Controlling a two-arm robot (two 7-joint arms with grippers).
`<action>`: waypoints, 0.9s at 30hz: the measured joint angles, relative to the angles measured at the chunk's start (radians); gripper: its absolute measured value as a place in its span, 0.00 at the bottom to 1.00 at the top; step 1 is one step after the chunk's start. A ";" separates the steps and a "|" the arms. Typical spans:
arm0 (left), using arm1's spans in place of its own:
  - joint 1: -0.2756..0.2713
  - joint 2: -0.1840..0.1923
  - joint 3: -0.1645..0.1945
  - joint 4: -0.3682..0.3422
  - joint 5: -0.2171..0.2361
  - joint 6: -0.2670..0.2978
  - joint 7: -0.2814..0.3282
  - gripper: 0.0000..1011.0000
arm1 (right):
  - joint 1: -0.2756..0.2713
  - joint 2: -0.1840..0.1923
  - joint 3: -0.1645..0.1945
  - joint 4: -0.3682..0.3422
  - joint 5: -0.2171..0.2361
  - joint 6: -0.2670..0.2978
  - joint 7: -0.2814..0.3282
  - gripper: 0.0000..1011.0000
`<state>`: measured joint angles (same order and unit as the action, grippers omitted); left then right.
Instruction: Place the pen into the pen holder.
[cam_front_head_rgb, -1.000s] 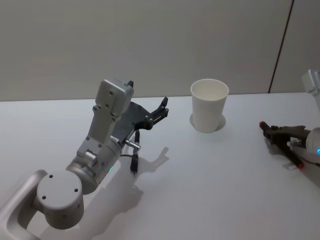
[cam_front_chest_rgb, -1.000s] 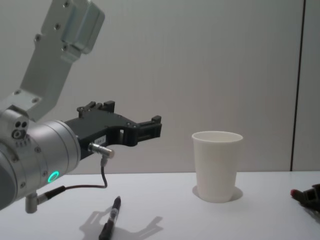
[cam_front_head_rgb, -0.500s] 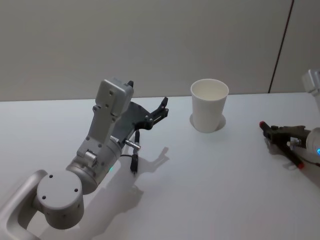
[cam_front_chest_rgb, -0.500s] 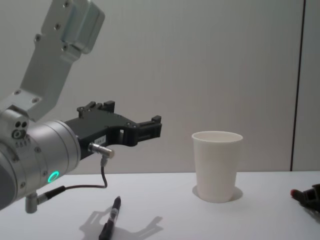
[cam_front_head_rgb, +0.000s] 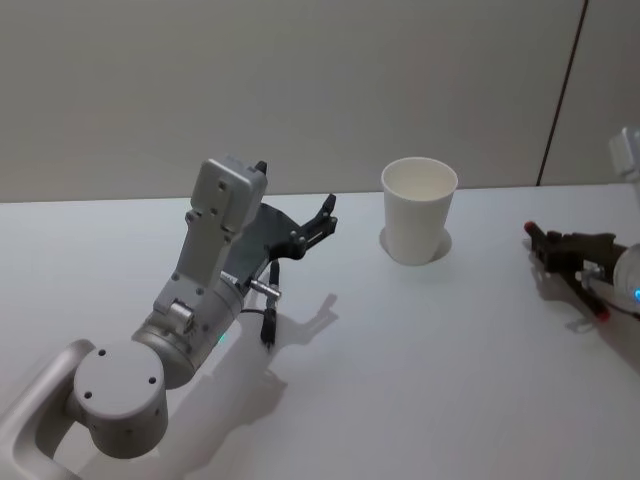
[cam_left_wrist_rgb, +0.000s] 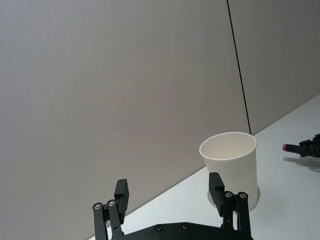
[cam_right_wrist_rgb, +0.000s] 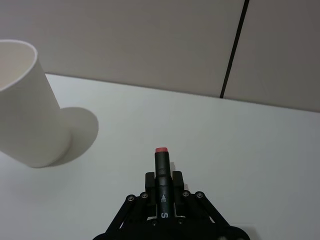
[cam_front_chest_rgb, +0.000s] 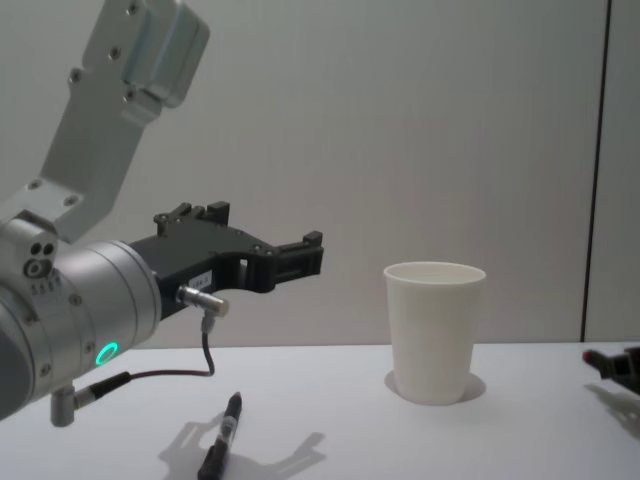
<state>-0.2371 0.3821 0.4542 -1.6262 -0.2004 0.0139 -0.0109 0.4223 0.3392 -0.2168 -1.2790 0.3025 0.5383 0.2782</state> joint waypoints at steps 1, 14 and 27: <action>0.000 0.000 0.000 0.000 0.000 0.000 0.000 0.99 | -0.001 0.000 0.001 -0.002 0.000 -0.007 -0.004 0.18; 0.000 0.000 0.000 0.000 0.000 0.000 0.000 0.99 | -0.017 0.000 0.018 -0.055 0.039 -0.142 -0.077 0.18; 0.000 0.000 0.000 0.000 0.000 0.000 0.000 0.99 | -0.019 -0.016 0.027 -0.101 0.089 -0.303 -0.117 0.18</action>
<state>-0.2371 0.3821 0.4542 -1.6262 -0.2004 0.0139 -0.0109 0.4031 0.3233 -0.1896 -1.3805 0.3912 0.2349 0.1614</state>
